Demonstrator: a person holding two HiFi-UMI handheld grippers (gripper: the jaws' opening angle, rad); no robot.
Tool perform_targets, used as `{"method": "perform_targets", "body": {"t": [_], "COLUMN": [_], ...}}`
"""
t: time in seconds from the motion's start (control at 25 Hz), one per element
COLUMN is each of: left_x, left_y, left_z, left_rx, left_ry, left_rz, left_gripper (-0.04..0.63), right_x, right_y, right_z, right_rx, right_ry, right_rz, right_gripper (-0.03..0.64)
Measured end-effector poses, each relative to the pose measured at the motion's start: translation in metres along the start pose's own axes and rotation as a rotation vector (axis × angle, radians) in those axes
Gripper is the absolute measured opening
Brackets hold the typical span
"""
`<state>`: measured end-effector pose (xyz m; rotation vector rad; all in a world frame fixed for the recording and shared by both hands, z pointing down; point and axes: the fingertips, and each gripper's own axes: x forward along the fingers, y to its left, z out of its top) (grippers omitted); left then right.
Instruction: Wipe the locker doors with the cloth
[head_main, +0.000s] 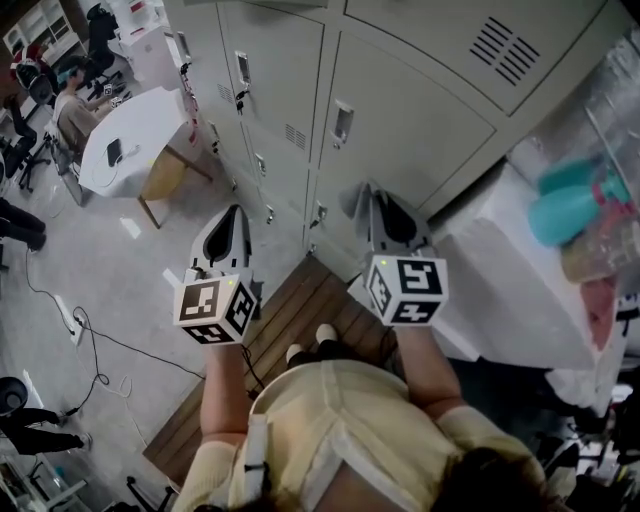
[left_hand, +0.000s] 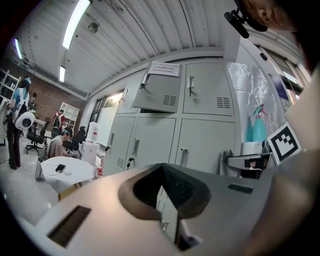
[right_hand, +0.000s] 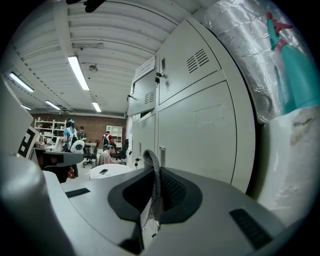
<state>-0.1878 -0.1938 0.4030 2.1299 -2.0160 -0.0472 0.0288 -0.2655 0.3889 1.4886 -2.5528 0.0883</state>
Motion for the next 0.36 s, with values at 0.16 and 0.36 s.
{"method": "perform_targets", "body": {"t": [0.16,0.36], "left_x": [-0.0001,0.0005], "left_y": [0.0017,0.0027], "left_z": [-0.0003,-0.0016], "left_rx": [-0.002,-0.007], "left_ry": [0.001,0.004], "left_rz": [0.005,0.007], "left_gripper": [0.002,0.002], "right_x": [0.0022,0.0051], "right_y": [0.0022,0.0050], "right_z": [0.0010,-0.0009], "right_rx": [-0.004,-0.010], "right_ry": [-0.001,0.004], "right_rz": [0.010,0.024], "right_gripper": [0.018,0.018]}}
